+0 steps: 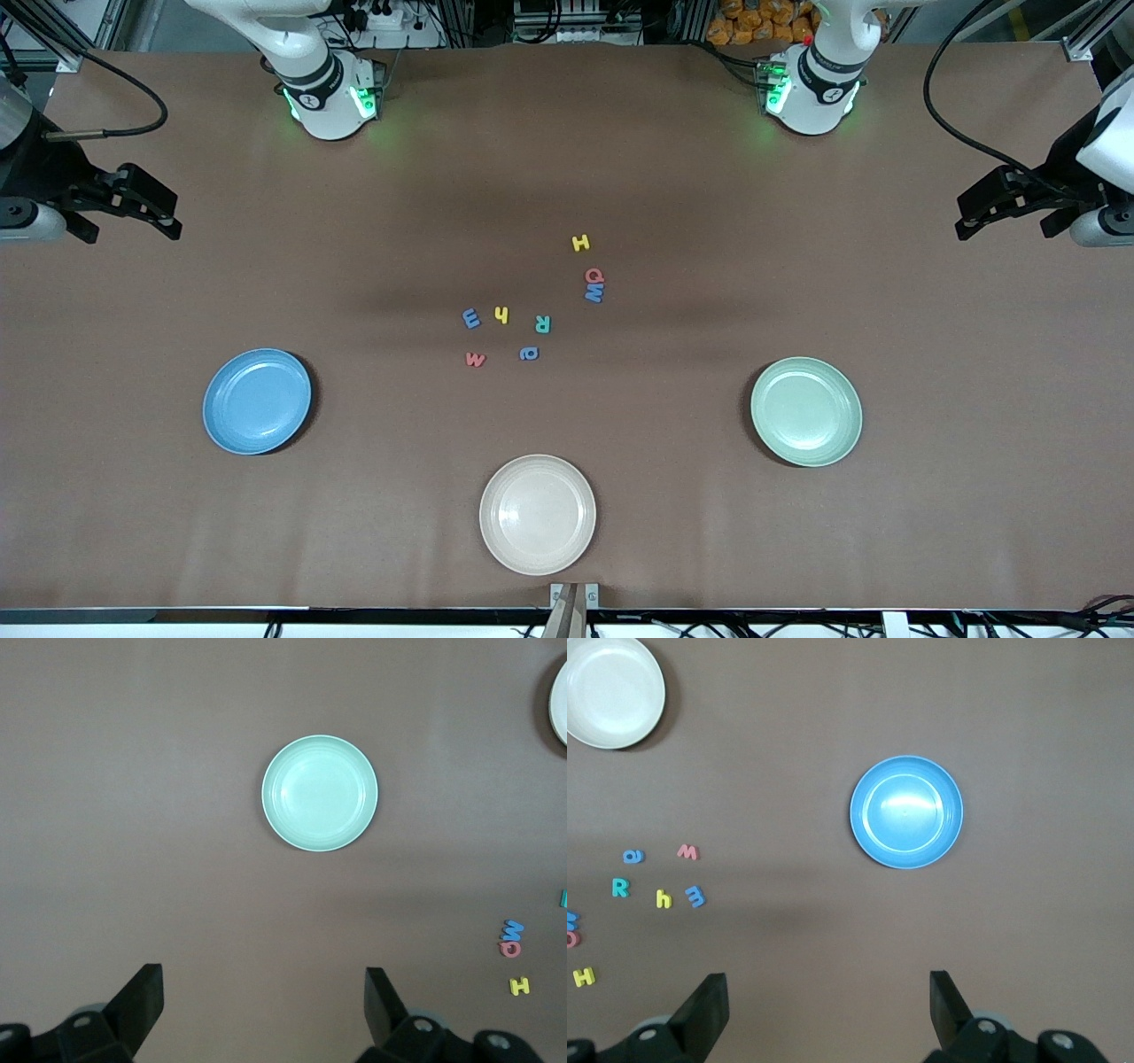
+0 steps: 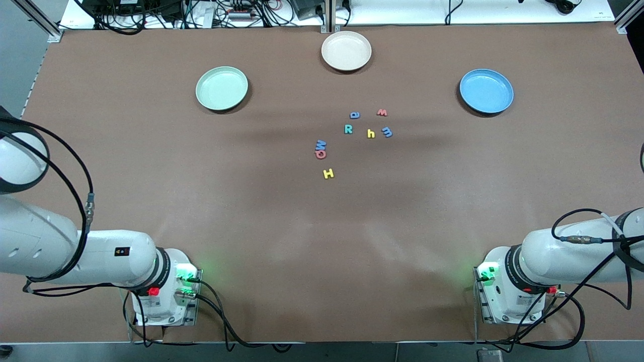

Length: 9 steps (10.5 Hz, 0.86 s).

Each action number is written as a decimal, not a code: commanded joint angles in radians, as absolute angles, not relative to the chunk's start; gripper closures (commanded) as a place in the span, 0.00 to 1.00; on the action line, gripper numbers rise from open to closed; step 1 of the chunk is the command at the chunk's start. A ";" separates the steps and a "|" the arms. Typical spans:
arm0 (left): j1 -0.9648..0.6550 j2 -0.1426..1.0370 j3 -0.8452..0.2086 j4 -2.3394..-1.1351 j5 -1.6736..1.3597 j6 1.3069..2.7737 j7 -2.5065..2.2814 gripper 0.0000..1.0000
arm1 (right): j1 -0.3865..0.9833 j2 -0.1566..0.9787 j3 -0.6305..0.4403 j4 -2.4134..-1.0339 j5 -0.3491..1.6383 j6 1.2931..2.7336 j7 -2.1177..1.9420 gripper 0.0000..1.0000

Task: Sort upper and lower case letters into plates
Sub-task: 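Raise both grippers from rest toward the scattered foam letters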

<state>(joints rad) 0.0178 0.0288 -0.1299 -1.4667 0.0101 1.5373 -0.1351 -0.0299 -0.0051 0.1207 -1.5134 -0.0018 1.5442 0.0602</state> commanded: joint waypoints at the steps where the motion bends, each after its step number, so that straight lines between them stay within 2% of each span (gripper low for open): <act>1: 0.017 0.021 -0.133 -1.454 0.029 1.516 -0.133 0.00 | -0.048 0.005 0.130 -1.489 0.012 1.519 0.044 0.00; 6: 0.015 0.025 -0.140 -1.456 0.022 1.516 -0.130 0.00 | -0.049 0.012 0.130 -1.493 0.012 1.519 0.046 0.00; 9: 0.006 0.055 -0.274 -1.473 0.019 1.517 -0.194 0.00 | -0.049 0.073 0.130 -1.493 0.015 1.531 0.046 0.00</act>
<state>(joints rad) 0.0146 0.0338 -0.2178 -1.4710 0.0099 1.5294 -0.1501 -0.0321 0.0303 0.1207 -1.5137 -0.0018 1.5352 0.0599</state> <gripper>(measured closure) 0.000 0.000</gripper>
